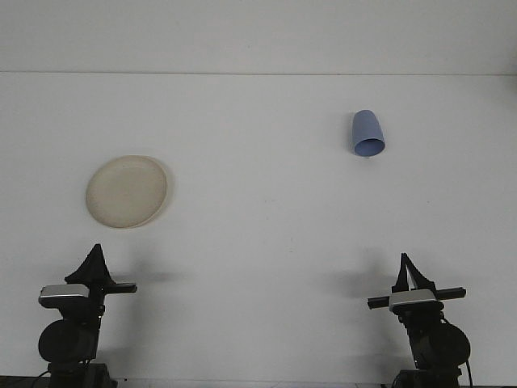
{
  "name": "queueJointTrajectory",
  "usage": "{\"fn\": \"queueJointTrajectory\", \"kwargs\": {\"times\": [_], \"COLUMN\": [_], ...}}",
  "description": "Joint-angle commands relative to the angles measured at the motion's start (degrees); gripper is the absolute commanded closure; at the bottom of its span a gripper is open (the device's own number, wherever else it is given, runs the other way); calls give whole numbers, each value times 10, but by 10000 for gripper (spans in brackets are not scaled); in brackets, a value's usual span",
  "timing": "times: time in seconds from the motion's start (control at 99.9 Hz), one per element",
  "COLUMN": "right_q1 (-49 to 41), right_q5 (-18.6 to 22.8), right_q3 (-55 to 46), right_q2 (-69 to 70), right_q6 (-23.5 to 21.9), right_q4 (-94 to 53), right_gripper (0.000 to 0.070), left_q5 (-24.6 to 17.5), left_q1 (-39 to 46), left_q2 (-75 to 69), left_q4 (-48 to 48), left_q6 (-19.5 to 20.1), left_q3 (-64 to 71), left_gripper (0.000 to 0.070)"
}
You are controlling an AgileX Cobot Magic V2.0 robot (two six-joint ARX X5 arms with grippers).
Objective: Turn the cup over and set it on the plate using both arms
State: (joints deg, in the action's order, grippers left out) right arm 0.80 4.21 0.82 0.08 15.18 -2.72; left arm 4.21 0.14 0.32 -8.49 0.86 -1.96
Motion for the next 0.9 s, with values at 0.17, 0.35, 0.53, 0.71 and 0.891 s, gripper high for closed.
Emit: {"fn": "queueJointTrajectory", "kwargs": {"times": [0.17,0.35,0.53,0.71,0.891], "right_q1": [0,0,0,0,0], "right_q5": [-2,-2,-2,3,5], "right_q3": [-1,-1,-1,-1,-1], "right_q2": [0,0,0,0,0], "right_q6": [2,2,2,-5,-65], "right_q4": [6,6,6,6,26], "right_gripper": [700,700,700,700,700], "left_q5": [2,2,2,2,2], "left_q1": [0,0,0,0,0], "left_q2": [-1,-1,-1,-1,-1], "left_q4": [-6,-6,-6,-6,-6], "left_q6": [-1,-1,-1,-1,-1], "left_q3": [11,11,11,11,11], "left_gripper": [687,687,687,687,687]}}
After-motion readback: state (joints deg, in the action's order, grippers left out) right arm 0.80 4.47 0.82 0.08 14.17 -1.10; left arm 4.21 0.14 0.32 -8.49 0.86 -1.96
